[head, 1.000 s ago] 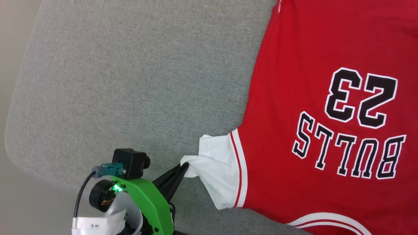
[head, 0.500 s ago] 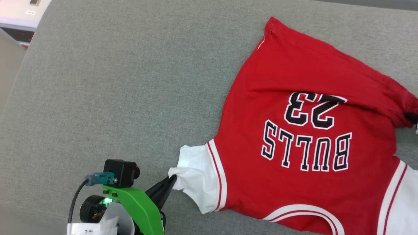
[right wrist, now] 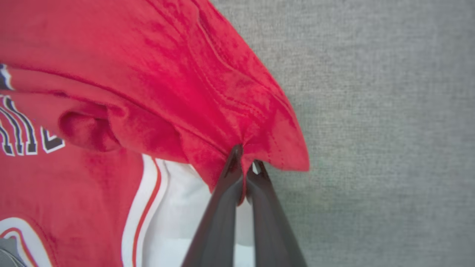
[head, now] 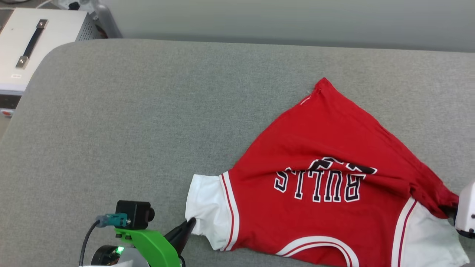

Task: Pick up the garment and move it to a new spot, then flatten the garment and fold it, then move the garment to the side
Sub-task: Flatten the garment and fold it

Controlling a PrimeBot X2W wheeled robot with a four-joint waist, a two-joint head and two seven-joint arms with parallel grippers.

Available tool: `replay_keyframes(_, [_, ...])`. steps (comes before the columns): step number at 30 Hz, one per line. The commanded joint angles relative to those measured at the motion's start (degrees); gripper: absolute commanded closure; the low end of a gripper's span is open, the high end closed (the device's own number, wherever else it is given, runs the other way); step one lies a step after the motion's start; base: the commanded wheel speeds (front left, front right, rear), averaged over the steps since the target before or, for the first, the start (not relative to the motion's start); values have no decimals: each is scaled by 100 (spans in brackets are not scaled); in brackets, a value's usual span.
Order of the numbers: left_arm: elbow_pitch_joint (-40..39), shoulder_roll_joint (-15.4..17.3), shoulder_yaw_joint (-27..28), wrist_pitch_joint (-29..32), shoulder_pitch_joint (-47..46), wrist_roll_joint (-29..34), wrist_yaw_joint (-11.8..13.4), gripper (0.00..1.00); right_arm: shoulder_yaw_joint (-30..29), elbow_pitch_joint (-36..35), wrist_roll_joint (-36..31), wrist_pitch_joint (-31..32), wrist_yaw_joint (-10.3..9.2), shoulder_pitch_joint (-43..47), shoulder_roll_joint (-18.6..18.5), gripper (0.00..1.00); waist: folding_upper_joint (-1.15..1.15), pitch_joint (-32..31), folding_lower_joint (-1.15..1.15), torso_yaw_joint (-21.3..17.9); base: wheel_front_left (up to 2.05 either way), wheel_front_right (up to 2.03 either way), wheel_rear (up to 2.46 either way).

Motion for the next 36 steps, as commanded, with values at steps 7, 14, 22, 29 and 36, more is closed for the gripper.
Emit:
replay_keyframes(7, [265, -151, 53, -220, 43, -26, 55, 100, -359, -570, -48, -57, -10, 838, 273, 100, 0, -305, 1, -211, 0, 0, 0])
replay_keyframes(14, [557, -296, -14, -363, 45, -40, 22, 100, -624, -920, -161, -13, -10, 1433, 542, 100, 0, -413, 1, -197, 0, 0, 0])
replay_keyframes(22, [722, -382, -63, -446, 0, -36, 10, 100, -780, -1154, -282, 64, -10, 1714, 699, 100, 0, -439, 1, -191, 0, 0, 0])
replay_keyframes(29, [671, -383, -87, -454, -103, -6, -2, 100, -732, -1443, -325, 225, -10, 1580, 585, 0, 0, -347, 1, -147, 0, 0, 0])
replay_keyframes(36, [518, -359, -132, -434, -238, 59, -23, 100, -576, -2176, -222, 736, -10, 1026, 331, 0, 0, -68, 1, 22, 0, 0, 0])
